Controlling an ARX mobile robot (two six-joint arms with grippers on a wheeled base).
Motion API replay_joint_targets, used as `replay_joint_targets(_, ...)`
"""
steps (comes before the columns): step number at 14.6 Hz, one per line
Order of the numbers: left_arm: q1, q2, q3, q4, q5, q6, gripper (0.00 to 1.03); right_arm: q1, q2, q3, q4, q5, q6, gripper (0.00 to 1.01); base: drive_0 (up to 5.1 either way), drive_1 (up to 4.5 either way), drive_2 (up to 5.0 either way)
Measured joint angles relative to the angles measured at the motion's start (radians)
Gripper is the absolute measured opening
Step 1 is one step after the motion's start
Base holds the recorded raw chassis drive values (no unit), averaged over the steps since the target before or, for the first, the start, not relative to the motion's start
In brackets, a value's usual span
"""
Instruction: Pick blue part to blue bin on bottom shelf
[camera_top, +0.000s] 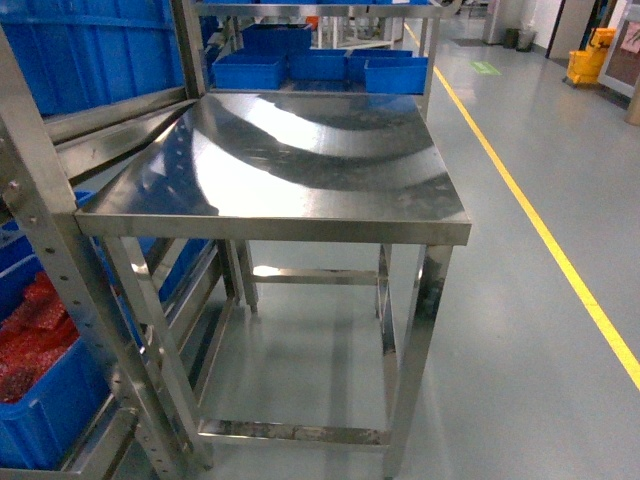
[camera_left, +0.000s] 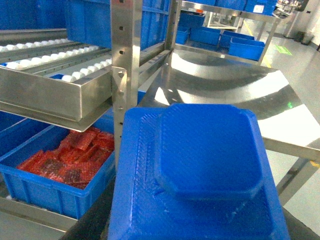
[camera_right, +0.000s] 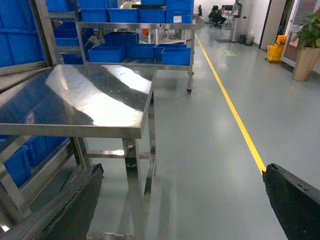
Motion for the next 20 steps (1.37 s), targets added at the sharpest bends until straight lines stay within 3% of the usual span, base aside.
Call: replay_joint_targets(20, 0.000, -0.001, 0.000, 0.003, 0.000, 0.000, 0.43, 0.000, 0.000, 0.000, -0.002, 0.000, 0.000, 0.98, -5.0, 2.49, 2.5)
